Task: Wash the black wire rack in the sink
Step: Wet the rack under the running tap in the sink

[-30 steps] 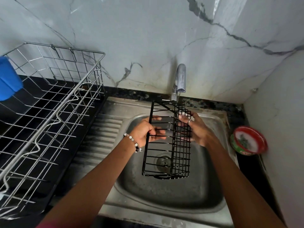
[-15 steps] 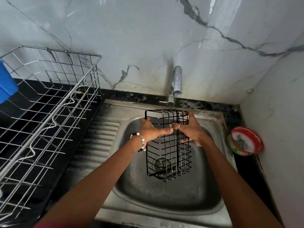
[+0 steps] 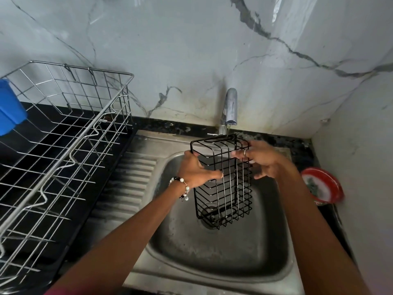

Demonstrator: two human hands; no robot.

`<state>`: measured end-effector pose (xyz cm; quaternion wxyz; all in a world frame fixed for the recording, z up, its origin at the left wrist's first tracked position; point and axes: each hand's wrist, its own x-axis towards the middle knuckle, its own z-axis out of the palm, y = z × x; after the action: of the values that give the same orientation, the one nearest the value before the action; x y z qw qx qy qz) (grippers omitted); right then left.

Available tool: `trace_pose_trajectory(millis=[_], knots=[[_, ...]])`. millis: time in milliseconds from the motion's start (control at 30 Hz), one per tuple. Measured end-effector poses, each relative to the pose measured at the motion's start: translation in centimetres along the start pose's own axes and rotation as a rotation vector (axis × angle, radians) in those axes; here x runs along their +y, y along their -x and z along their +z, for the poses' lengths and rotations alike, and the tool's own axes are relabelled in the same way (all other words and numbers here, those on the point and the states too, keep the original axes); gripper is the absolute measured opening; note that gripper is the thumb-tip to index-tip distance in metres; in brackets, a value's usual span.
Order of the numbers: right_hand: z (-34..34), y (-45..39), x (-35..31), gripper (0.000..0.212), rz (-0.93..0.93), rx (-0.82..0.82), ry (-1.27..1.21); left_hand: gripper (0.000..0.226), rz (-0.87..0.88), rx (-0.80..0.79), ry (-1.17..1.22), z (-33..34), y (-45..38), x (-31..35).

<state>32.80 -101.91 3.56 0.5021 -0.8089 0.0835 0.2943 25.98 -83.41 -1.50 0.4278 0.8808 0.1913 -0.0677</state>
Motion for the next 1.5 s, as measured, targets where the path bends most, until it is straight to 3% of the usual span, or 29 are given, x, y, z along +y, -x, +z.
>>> trace_pose_trajectory(millis=[100, 200, 267, 367, 433, 567, 700, 800, 900, 1000, 1100, 1200, 1300, 1433, 1500], knots=[[0.0, 0.8, -1.4, 0.071, -0.063, 0.142, 0.121, 0.089, -0.009, -0.017, 0.005, -0.2, -0.2, 0.3], [0.4, 0.8, -2.4, 0.038, -0.273, 0.366, 0.223, 0.088, -0.016, -0.022, -0.035, -0.6, -0.2, 0.3], [0.9, 0.6, -3.1, 0.018, -0.305, 0.338, 0.071, 0.086, -0.017, -0.029, -0.079, -0.8, 0.0, 0.3], [1.6, 1.1, -4.4, 0.024, -0.168, -0.024, -0.48, 0.084, -0.024, -0.036, -0.109, -0.8, 0.1, 0.1], [1.7, 0.9, -5.1, 0.026, -0.119, -0.157, -0.524, 0.082, -0.027, -0.035, -0.127, -0.9, 0.1, 0.1], [1.8, -0.1, -5.5, 0.023, -0.091, -0.082, -0.433, 0.084, -0.024, -0.051, -0.141, -0.9, -0.2, -0.1], [2.1, -0.4, -5.9, 0.031, -0.09, -0.178, -0.495, 0.084, -0.001, -0.059, -0.197, -1.1, -0.4, 0.1], [1.9, -0.7, -5.7, 0.024, -0.071, -0.104, -0.446, 0.083, 0.019, -0.049, -0.243, -1.0, -0.2, 0.2], [2.0, -0.7, -5.7, 0.03, -0.072, -0.166, -0.471, 0.085, 0.02, -0.045, -0.253, -0.9, -0.3, 0.2], [2.0, -0.8, -5.7, 0.025, -0.076, -0.08, -0.394, 0.086, 0.017, -0.058, -0.25, -0.9, -0.5, 0.1], [2.0, -0.6, -5.8, 0.03, -0.081, -0.2, -0.452, 0.086, 0.009, -0.069, -0.229, -1.0, -0.8, 0.1], [1.7, -0.9, -5.5, 0.023, -0.065, -0.108, -0.387, 0.091, -0.002, -0.069, -0.197, -0.9, -1.1, -0.1], [1.6, -0.9, -5.3, 0.029, -0.083, -0.229, -0.438, 0.103, -0.008, -0.065, -0.189, -1.2, -1.4, -0.3], [1.3, -1.1, -5.4, 0.021, -0.075, -0.086, -0.399, 0.094, -0.028, -0.082, -0.145, -1.3, -2.0, -1.0], [1.0, -1.2, -5.4, 0.025, -0.072, -0.137, -0.412, 0.096, -0.05, -0.088, -0.123, -1.3, -2.2, -1.7]])
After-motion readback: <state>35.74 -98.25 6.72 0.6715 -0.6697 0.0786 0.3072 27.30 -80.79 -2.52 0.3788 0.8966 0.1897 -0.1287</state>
